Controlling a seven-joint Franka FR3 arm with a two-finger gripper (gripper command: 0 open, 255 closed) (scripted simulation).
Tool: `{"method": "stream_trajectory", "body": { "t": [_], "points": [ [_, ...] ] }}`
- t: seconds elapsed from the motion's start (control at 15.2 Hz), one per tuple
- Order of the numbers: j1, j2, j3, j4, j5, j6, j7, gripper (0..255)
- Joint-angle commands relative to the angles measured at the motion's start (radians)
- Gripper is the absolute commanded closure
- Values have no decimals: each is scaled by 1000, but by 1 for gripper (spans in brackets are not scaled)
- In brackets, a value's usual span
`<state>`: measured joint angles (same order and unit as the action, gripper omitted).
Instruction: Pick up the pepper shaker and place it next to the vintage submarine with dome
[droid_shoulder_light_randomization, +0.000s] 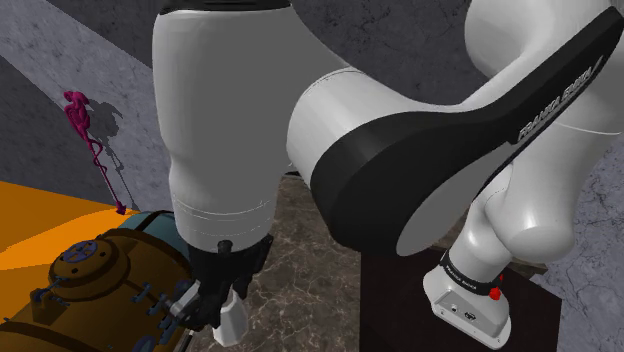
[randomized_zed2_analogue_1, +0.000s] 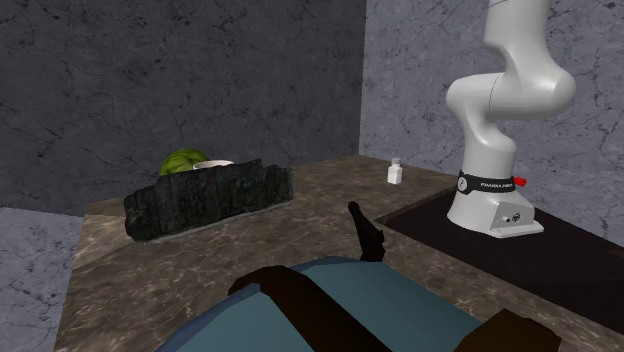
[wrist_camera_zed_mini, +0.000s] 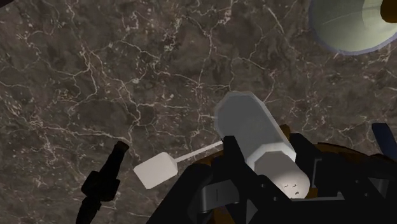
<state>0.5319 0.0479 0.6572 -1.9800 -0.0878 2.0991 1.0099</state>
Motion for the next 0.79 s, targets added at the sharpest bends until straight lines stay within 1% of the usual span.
{"method": "stream_trajectory", "body": {
  "t": [0.0,0.73],
  "points": [
    [1,13,0,-15,-11,26,7,255],
    [12,85,-8,-95,-77,160,56,255]
  ]
}}
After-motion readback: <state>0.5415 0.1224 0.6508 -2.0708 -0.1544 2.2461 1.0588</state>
